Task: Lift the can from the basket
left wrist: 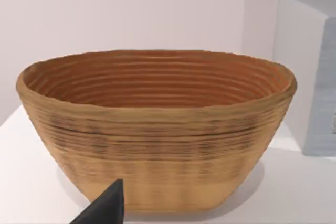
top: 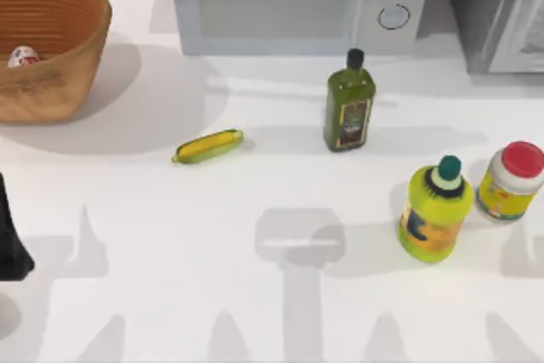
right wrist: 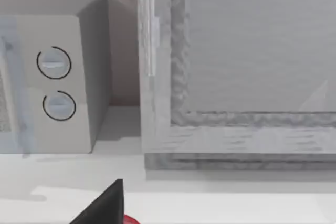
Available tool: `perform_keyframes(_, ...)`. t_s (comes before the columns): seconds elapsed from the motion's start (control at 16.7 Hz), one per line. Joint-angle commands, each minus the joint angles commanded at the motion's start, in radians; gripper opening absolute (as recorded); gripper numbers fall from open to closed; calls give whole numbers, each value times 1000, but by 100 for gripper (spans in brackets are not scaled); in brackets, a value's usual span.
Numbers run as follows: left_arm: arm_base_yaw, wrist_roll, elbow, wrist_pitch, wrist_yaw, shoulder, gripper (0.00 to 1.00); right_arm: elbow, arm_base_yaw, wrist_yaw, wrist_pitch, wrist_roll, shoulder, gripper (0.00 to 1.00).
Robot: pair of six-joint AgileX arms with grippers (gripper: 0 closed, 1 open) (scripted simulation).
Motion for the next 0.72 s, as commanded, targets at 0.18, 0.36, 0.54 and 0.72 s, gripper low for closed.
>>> perform_keyframes(0.18,2,0,7,-5,-1,9,100,0,0,0,0,0,0,100)
perform_keyframes(0.36,15,0,79,-54,-9,93,100,0,0,0,0,0,0,100)
perform_keyframes(0.54,32,4,229,-145,-14,253,100,0,0,0,0,0,0,100)
perform_keyframes(0.72,45,12,445,-267,-12,472,100,0,0,0,0,0,0,100)
